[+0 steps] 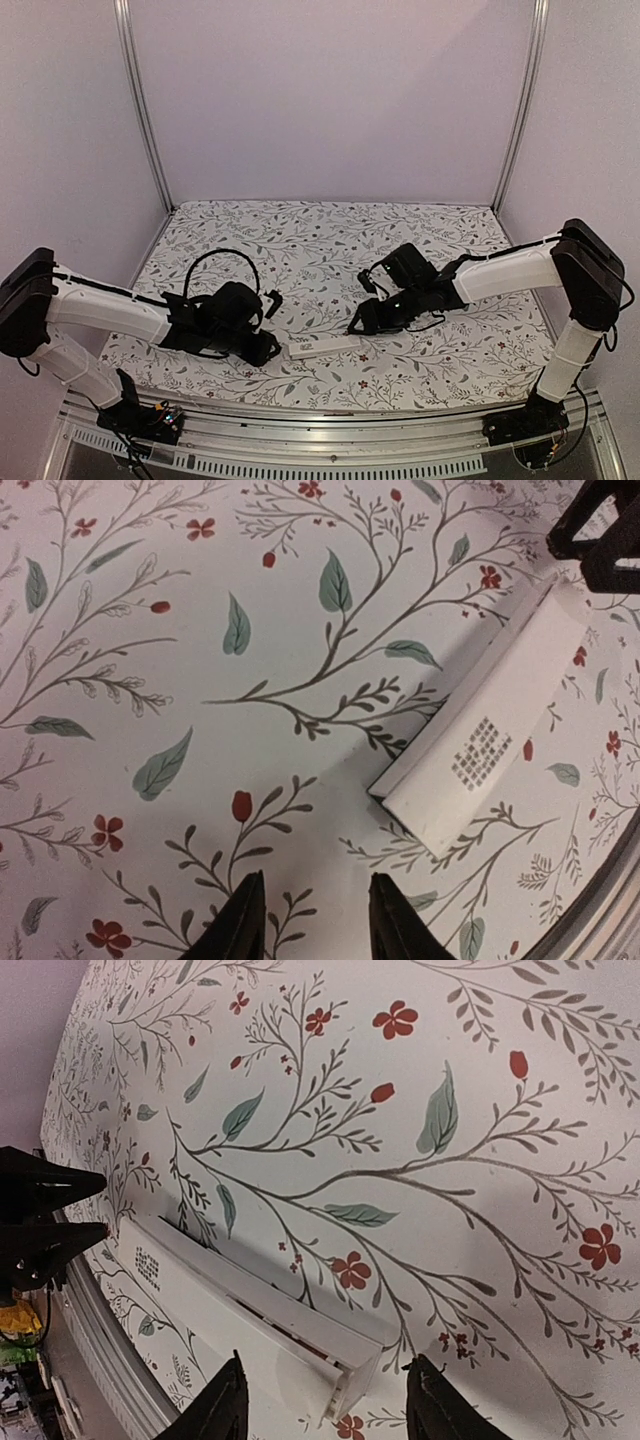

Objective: Load the batteries into the remote control
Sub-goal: Adjust the battery cover on the remote control without the battery cover.

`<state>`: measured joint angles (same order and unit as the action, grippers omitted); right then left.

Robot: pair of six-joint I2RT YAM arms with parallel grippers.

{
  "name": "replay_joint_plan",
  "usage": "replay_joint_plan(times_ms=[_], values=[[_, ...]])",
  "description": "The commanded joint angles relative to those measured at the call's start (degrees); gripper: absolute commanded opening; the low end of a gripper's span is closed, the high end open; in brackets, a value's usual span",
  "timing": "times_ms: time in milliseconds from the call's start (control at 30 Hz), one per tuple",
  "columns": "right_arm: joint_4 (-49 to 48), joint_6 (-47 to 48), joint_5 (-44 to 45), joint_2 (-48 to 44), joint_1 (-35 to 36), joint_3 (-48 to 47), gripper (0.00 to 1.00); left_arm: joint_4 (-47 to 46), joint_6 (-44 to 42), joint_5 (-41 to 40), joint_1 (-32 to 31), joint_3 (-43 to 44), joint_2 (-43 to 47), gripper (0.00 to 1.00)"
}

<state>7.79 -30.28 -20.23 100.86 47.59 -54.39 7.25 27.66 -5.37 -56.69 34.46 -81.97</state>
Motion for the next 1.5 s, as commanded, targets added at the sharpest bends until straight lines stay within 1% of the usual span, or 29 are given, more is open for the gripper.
replay_joint_plan(times_ms=[0, 167, 300, 467, 667, 800, 967, 1000, 1033, 1167, 1233, 1267, 1367, 1467], values=[[-1.15, -0.81, -0.41, 1.29, 0.30, -0.56, 0.52, -3.69, -2.15, 1.42, -0.59, 2.37, -2.69, 0.34], [-1.93, -1.60, -0.54, 0.98, 0.59, 0.34, 0.52, -3.55, -3.42, 4.16, -0.87, 4.52, -7.07, 0.30], [-2.96, -2.09, -1.26, 0.42, 0.66, 1.33, 0.51, -2.94, -3.97, 3.21, -0.95, 5.27, -8.14, 0.29], [-3.51, -2.24, -1.85, 0.52, 0.86, 1.48, 0.49, -2.82, -4.53, 3.98, -1.30, 6.55, -9.21, 0.28], [-2.78, -2.23, -0.61, 0.21, 0.83, 1.44, 0.49, -0.88, -5.11, 2.22, -1.30, 6.08, -7.62, 0.28], [-0.62, -1.93, 1.93, 0.18, 0.83, 0.78, 0.50, -0.49, -5.52, 2.10, -1.33, 5.53, -6.49, 0.28], [2.56, -0.73, 4.83, -0.30, 0.83, -0.78, 0.51, 2.22, -8.85, 0.17, -1.35, 5.48, -4.30, 0.30], [3.32, -0.39, 5.78, -0.58, 0.83, -1.13, 0.51, 2.98, -9.80, -0.36, -1.38, 5.65, -3.37, 0.32], [4.06, -0.13, 6.72, -0.98, 0.77, -1.61, 0.52, 3.40, -11.39, -0.51, -1.36, 5.84, -2.47, 0.38], [6.47, 1.04, 9.05, -2.51, 0.23, -3.56, 0.52, 2.49, -19.34, 1.92, -3.02, 6.56, -0.33, 0.66], [7.84, 1.41, 10.20, -3.11, 0.25, -4.13, 0.52, 1.29, -24.76, 1.10, -5.57, 6.29, -0.50, 0.77], [8.26, 1.38, 10.61, -3.48, 0.29, -4.03, 0.52, 0.46, -26.95, 0.76, -6.74, 6.18, -0.79, 0.81], [8.55, 0.66, 9.98, -4.38, 0.22, -3.01, 0.50, -2.22, -33.85, 0.87, -8.38, 5.99, -2.10, 0.88], [8.38, -0.16, 8.50, -5.09, 0.24, -2.30, 0.48, -4.58, -39.72, 0.84, -8.18, 5.91, -4.34, 0.91]])
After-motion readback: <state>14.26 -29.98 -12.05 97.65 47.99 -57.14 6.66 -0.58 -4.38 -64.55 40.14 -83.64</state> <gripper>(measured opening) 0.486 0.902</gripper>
